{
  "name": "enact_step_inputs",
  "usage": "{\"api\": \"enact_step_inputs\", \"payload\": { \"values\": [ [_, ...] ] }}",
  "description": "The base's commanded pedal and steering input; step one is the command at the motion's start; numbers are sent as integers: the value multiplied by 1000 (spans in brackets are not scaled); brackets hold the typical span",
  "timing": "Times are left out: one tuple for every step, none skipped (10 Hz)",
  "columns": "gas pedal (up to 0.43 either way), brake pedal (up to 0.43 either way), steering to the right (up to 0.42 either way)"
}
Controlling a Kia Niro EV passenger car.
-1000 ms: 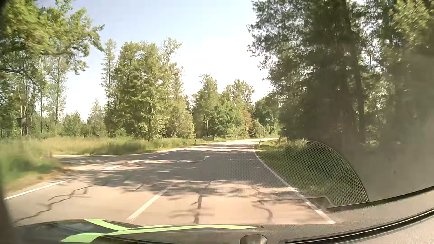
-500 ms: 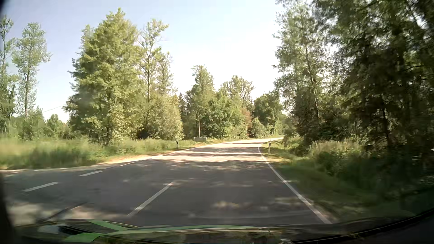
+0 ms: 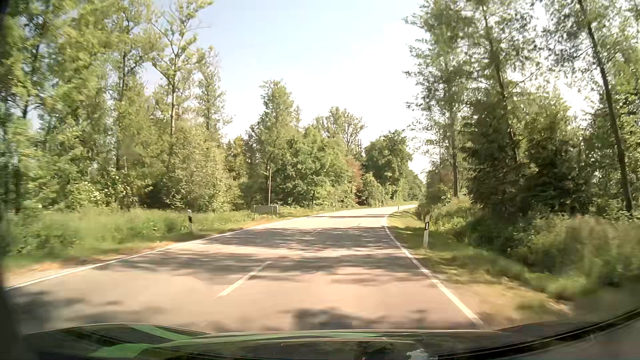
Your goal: Follow the waypoints while adhering to traffic rules and regulations
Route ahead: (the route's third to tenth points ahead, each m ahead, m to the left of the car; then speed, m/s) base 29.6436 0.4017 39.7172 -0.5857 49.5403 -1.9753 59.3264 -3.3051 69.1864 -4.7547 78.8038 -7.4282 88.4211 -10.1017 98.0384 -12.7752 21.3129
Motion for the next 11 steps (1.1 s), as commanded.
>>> {"api": "enact_step_inputs", "payload": {
  "values": [
    [228,0,19],
    [228,0,20],
    [228,0,20],
    [228,0,21],
    [240,0,21],
    [240,0,21],
    [248,0,20],
    [248,0,21],
    [260,0,21],
    [280,0,21],
    [280,0,21]
  ]
}}
